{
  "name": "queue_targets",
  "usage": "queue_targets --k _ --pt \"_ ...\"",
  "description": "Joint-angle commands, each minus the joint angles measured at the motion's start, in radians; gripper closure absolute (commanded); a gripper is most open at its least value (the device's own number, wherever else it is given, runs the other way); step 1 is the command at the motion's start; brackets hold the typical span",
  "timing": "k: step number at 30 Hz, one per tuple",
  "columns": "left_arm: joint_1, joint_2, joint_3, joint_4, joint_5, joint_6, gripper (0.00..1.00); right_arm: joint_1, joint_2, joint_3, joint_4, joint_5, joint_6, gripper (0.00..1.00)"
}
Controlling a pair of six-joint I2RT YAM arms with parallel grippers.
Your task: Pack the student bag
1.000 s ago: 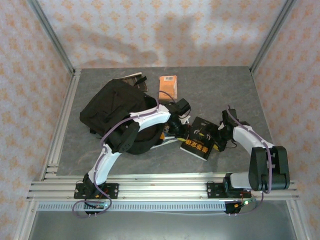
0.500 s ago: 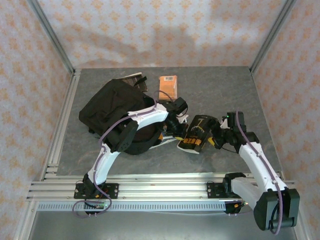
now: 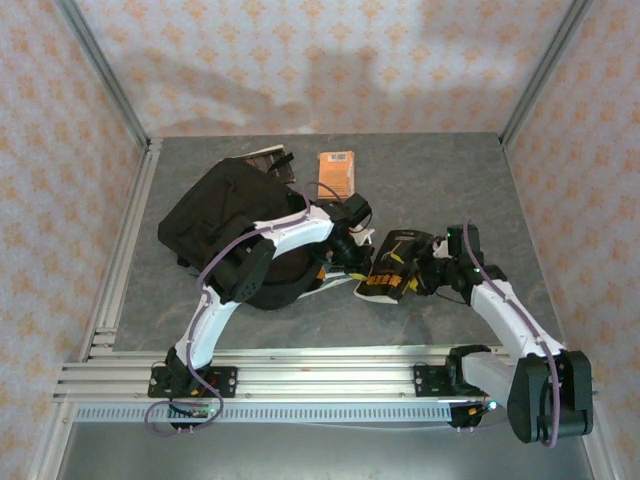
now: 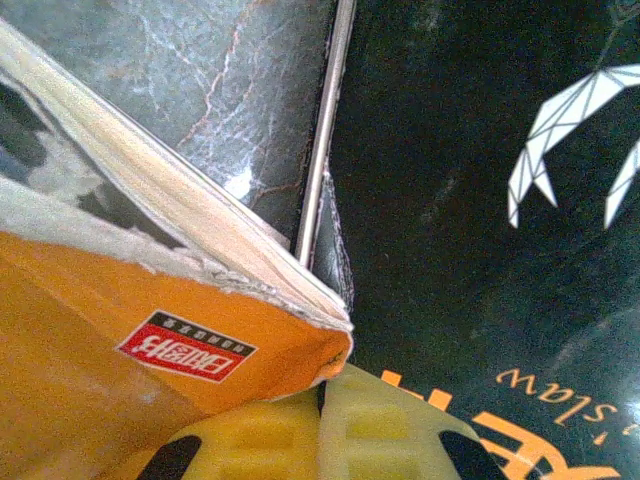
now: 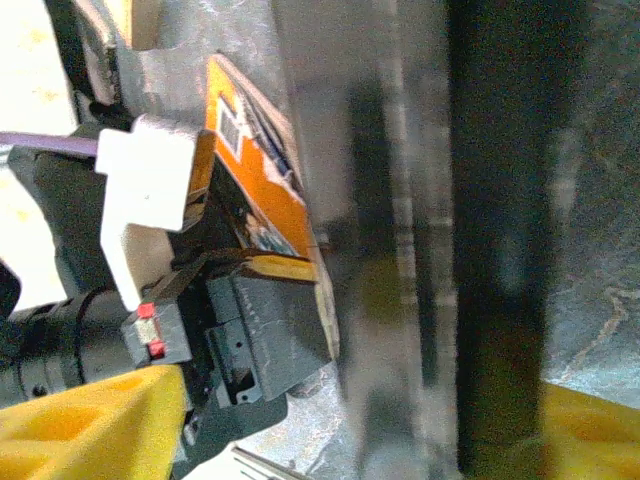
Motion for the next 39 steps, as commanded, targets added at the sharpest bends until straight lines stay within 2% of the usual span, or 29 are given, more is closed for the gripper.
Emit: queue_targets --k 1,5,7,9,13,16,19,22,25,28,31,34,36,37,39 --pt "-0.011 0.029 -0.043 -0.019 -0.024 0.004 1.0 0.009 0.015 0.015 -0.023 0.061 -0.072 0.43" --pt "0.002 -0.008 -0.054 0.009 0.014 -0.038 1.0 0.009 0.049 0.045 -0.116 0.123 -0.142 0.64" --pt "0.01 -0.039 -0.072 0.036 0.044 -0.069 1.0 0.009 0.047 0.094 -0.214 0.178 -0.192 0.78" --pt "0.022 -0.081 -0.096 0.067 0.062 -0.106 1.0 0.008 0.023 0.155 -0.33 0.262 -0.243 0.85" --pt "0.043 -0.161 -0.135 0.125 0.088 -0.167 0.94 0.009 -0.016 0.24 -0.493 0.383 -0.332 0.98" --pt "0.053 -0.215 -0.15 0.168 0.105 -0.209 0.83 0.009 -0.037 0.279 -0.518 0.366 -0.347 1.0" --pt "0.062 -0.267 -0.155 0.205 0.101 -0.257 0.6 0.008 -0.048 0.335 -0.506 0.302 -0.35 1.0" --pt "0.076 -0.299 -0.157 0.232 0.091 -0.306 0.42 0.009 -0.051 0.385 -0.416 0.137 -0.351 1.0" --pt "0.101 -0.329 -0.193 0.318 0.108 -0.396 0.29 0.009 -0.043 0.417 -0.283 -0.034 -0.286 1.0" --pt "0.125 -0.358 -0.261 0.487 0.152 -0.524 0.27 0.01 -0.038 0.419 -0.111 -0.16 -0.163 1.0" --pt "0.139 -0.39 -0.299 0.626 0.198 -0.622 0.27 0.012 -0.041 0.409 0.054 -0.23 -0.036 1.0" --pt "0.155 -0.416 -0.321 0.678 0.215 -0.657 0.25 0.012 -0.04 0.369 0.263 -0.269 0.134 1.0" --pt "0.168 -0.437 -0.344 0.721 0.229 -0.68 0.1 0.012 -0.039 0.343 0.377 -0.272 0.236 1.0" --pt "0.175 -0.445 -0.352 0.739 0.241 -0.691 0.06 0.012 -0.04 0.341 0.399 -0.268 0.261 1.0" --pt "0.188 -0.46 -0.375 0.79 0.256 -0.73 0.04 0.012 -0.043 0.342 0.421 -0.261 0.293 1.0"
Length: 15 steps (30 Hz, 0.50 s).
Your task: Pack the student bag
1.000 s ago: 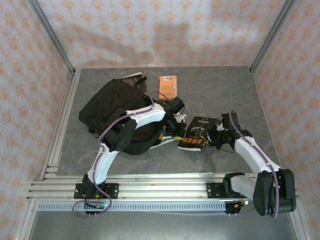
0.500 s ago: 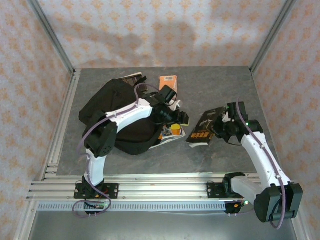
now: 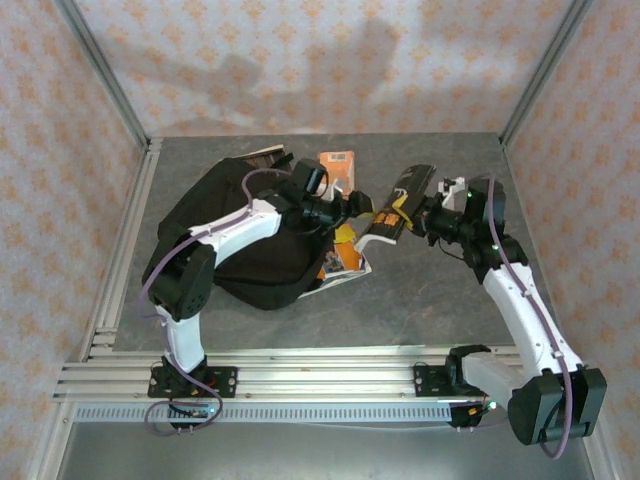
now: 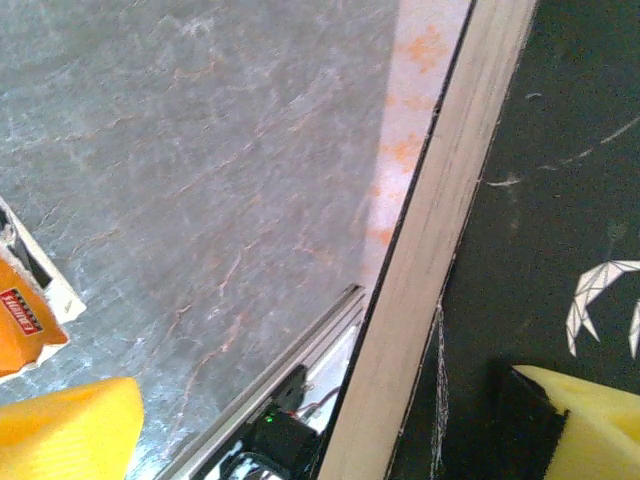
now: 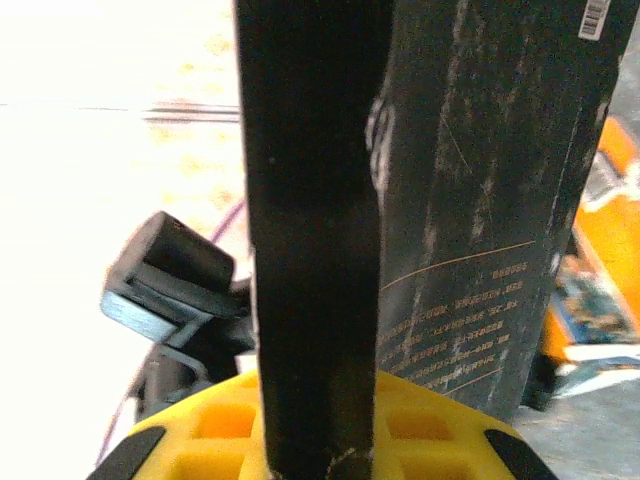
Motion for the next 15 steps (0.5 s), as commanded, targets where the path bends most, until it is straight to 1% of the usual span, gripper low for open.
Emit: queue_targets --k 1,5,9,13,14,15 --pt "0.012 -0.061 -0.036 0.188 0.073 -0.112 0.04 0.005 -0.023 0.001 0.271 -0.08 0.169 1.0" --pt "0.037 -0.073 -0.06 0.291 0.088 -0.221 0.0 0.006 -0.023 0.001 0.339 -0.058 0.236 1.0" --pt "0.053 -0.086 -0.093 0.436 0.083 -0.358 0.0 0.006 -0.035 -0.002 0.353 -0.013 0.26 1.0" --pt "0.054 -0.092 -0.091 0.539 0.084 -0.444 0.0 0.006 -0.043 -0.036 0.385 0.0 0.291 1.0" --pt "0.053 -0.092 -0.09 0.569 0.088 -0.463 0.01 0.006 -0.045 -0.045 0.386 0.0 0.293 1.0" --pt "0.054 -0.092 -0.087 0.599 0.094 -0.48 0.05 0.005 -0.048 -0.053 0.379 -0.006 0.289 1.0"
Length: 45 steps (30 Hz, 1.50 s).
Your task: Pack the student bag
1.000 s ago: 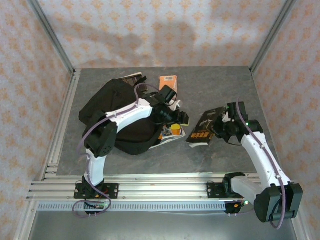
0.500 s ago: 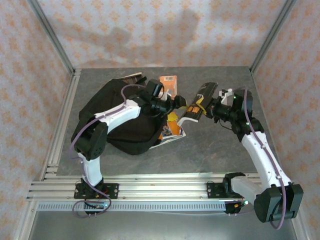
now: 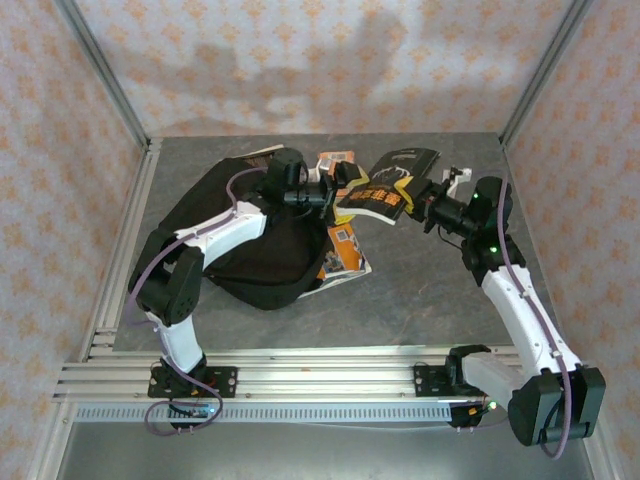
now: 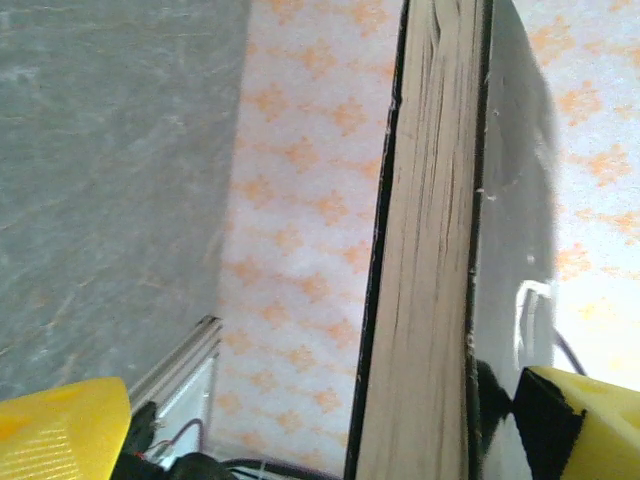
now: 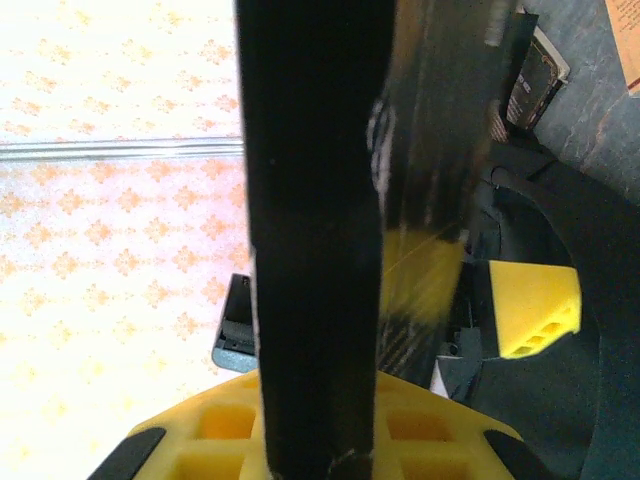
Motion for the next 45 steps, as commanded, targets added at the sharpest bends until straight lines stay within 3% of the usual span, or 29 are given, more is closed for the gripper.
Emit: queue_targets --k 1,4,7,9,16,20,24,31,41,45 --pt "-0.002 -0.04 0.001 0.185 0.045 -0.108 0.1 0.006 -0.042 -0.016 0.099 -0.019 0.026 1.0" --pt "-0.002 -0.049 -0.006 0.191 0.054 -0.096 0.25 0.006 -0.043 -0.005 -0.017 -0.067 -0.074 1.0" --pt "0.0 -0.062 -0.027 0.168 0.062 -0.054 0.43 0.006 -0.039 0.093 -0.41 -0.091 -0.399 1.0" --pt "0.0 -0.07 -0.038 0.143 0.077 -0.017 0.5 0.006 -0.048 0.117 -0.545 -0.081 -0.513 1.0" --pt "0.001 -0.097 -0.06 0.132 0.143 0.08 0.58 0.014 -0.086 0.094 -0.708 -0.057 -0.68 1.0" --pt "0.0 -0.128 -0.069 0.024 0.149 0.205 0.66 0.055 -0.086 0.111 -0.792 -0.036 -0.786 1.0" --pt "-0.001 -0.138 -0.08 -0.037 0.163 0.282 0.69 0.075 -0.089 0.112 -0.845 -0.039 -0.846 1.0" --pt "-0.012 -0.148 -0.088 -0.014 0.191 0.297 0.72 0.079 -0.114 0.066 -0.808 -0.079 -0.819 1.0" --pt "-0.049 -0.149 -0.083 -0.051 0.213 0.334 0.39 0.083 -0.124 0.023 -0.535 -0.222 -0.598 1.0" --pt "-0.048 -0.142 -0.1 -0.006 0.226 0.3 0.43 0.084 -0.124 0.02 -0.481 -0.225 -0.549 1.0"
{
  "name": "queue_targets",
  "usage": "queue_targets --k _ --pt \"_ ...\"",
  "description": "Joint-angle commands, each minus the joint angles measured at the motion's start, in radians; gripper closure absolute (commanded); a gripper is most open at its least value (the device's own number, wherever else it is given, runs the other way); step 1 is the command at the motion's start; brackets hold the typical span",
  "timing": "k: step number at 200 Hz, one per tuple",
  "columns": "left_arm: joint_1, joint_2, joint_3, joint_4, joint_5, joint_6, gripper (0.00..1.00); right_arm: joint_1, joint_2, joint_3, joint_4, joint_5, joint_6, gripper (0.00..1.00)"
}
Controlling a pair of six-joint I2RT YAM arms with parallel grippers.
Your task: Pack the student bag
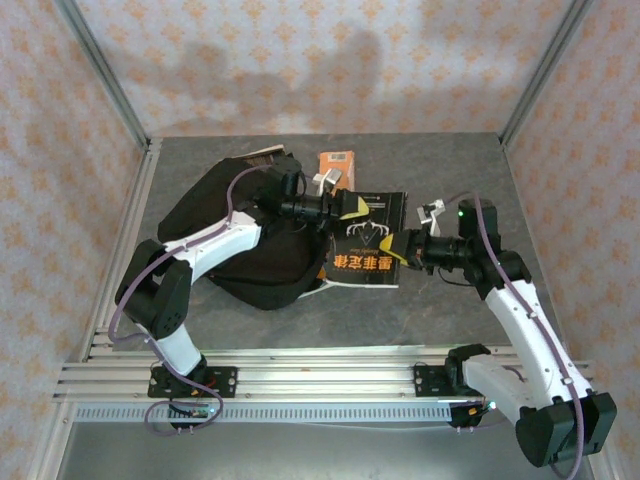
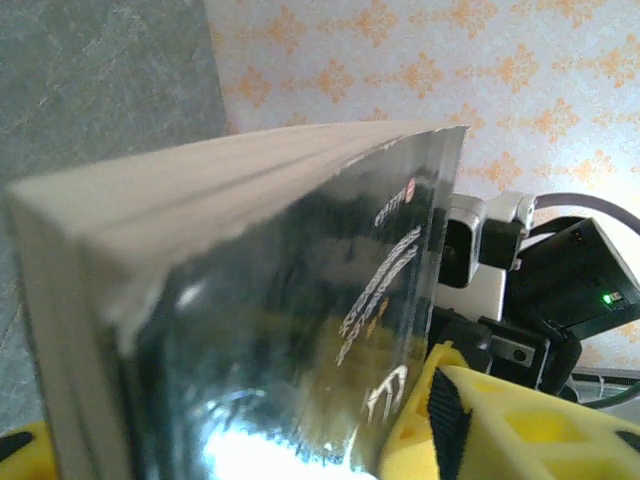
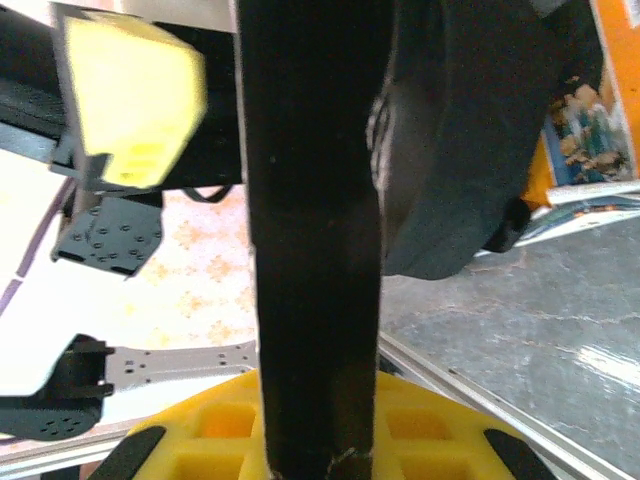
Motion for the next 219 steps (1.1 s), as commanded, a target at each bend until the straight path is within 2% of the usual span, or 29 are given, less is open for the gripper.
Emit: queue_targets --k 1,45,68,94,113,132,151,183,205,219 --pt "-0.013 -0.04 -0.007 0.089 0.046 -0.03 0.46 0.008 -0.019 0.003 0.123 -0.044 0.051 1.0" --pt "-0.011 -0.04 -0.007 0.112 0.05 -0.047 0.67 0.008 -0.029 -0.018 0.055 -0.009 -0.008 1.0" --pt "0.009 -0.049 -0.003 0.046 0.047 0.0 0.78 -0.011 -0.045 -0.013 -0.037 0.05 -0.08 1.0" --pt "0.021 -0.056 -0.001 0.034 0.04 0.007 0.89 -0.017 -0.062 -0.036 -0.025 0.106 -0.063 1.0" --pt "0.014 -0.055 0.013 0.032 0.023 0.008 0.99 -0.018 -0.061 -0.028 -0.051 0.205 -0.055 1.0" --pt "0.015 -0.057 0.045 -0.011 -0.03 0.018 1.0 -0.017 -0.092 -0.033 -0.032 0.35 0.032 0.62" --pt "0.014 -0.074 0.093 -0.101 -0.138 0.051 1.0 -0.009 -0.158 -0.069 0.068 0.478 0.173 0.39" --pt "0.016 -0.097 0.101 -0.058 -0.359 -0.066 1.0 0.008 -0.215 -0.144 0.237 0.595 0.378 0.29" --pt "0.017 -0.114 0.023 0.09 -0.506 -0.224 1.0 0.047 -0.227 -0.194 0.373 0.664 0.499 0.23" --pt "0.012 -0.104 -0.013 0.193 -0.554 -0.326 1.0 0.095 -0.218 -0.202 0.426 0.722 0.53 0.21"
